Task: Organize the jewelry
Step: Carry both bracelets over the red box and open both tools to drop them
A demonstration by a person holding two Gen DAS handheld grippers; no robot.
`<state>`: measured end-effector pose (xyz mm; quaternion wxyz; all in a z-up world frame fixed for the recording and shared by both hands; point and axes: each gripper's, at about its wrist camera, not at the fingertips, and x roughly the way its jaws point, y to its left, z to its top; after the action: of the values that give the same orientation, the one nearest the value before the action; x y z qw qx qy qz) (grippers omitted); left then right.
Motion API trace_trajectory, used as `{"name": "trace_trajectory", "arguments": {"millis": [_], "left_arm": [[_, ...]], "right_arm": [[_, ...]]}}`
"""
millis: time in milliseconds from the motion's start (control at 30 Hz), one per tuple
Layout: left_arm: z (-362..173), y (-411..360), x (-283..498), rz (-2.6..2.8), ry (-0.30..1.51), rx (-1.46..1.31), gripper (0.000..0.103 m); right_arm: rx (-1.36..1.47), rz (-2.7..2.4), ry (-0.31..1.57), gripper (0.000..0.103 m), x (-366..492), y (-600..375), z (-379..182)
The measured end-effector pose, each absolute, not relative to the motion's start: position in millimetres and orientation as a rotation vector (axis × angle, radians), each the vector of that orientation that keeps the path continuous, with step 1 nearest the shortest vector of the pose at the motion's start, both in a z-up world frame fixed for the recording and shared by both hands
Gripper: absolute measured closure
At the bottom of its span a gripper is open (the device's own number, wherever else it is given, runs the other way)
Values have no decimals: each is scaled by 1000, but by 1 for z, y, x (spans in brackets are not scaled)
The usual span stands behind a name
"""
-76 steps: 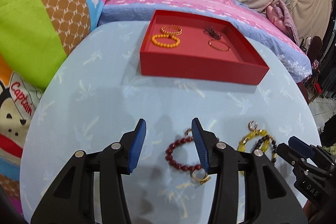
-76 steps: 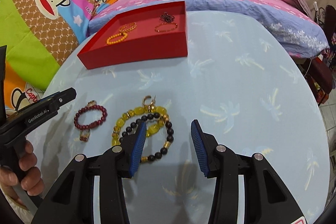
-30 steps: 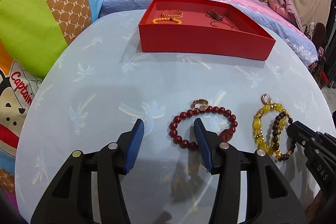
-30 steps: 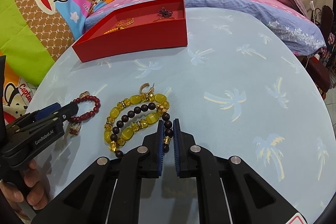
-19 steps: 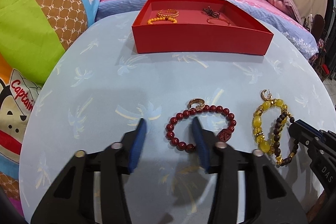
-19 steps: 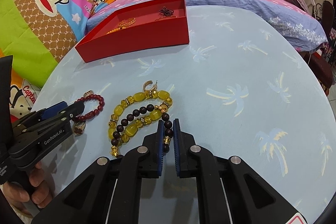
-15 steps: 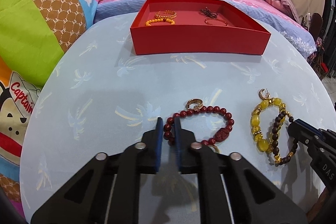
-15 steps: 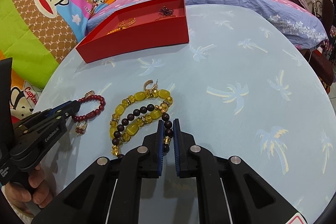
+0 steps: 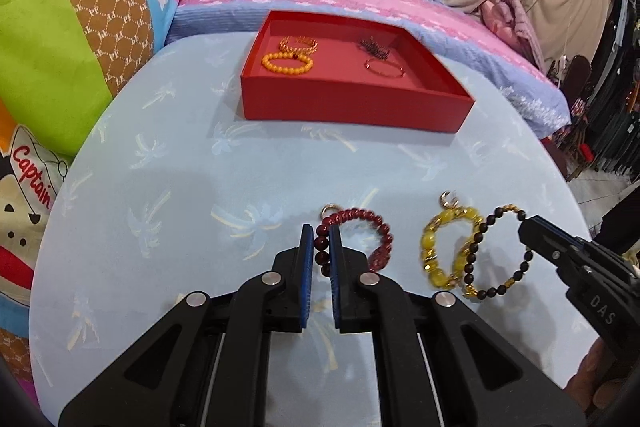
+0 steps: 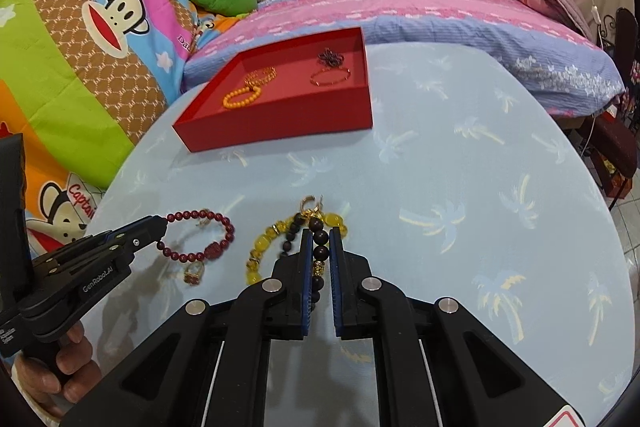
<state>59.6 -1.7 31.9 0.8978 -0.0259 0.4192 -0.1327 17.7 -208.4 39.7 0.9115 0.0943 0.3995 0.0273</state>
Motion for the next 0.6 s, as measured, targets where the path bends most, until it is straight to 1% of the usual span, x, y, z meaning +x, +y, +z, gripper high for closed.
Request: {"name": "trace_trajectory", "arguments": {"millis": [333,600], "left_arm": [[77,-13,68,-342,805,-45,96],[114,-28,102,-395,740,-32,95]], "right_arm": [[168,75,756,95,31,-210,73],[142,105,705,95,73,-213,104]]}}
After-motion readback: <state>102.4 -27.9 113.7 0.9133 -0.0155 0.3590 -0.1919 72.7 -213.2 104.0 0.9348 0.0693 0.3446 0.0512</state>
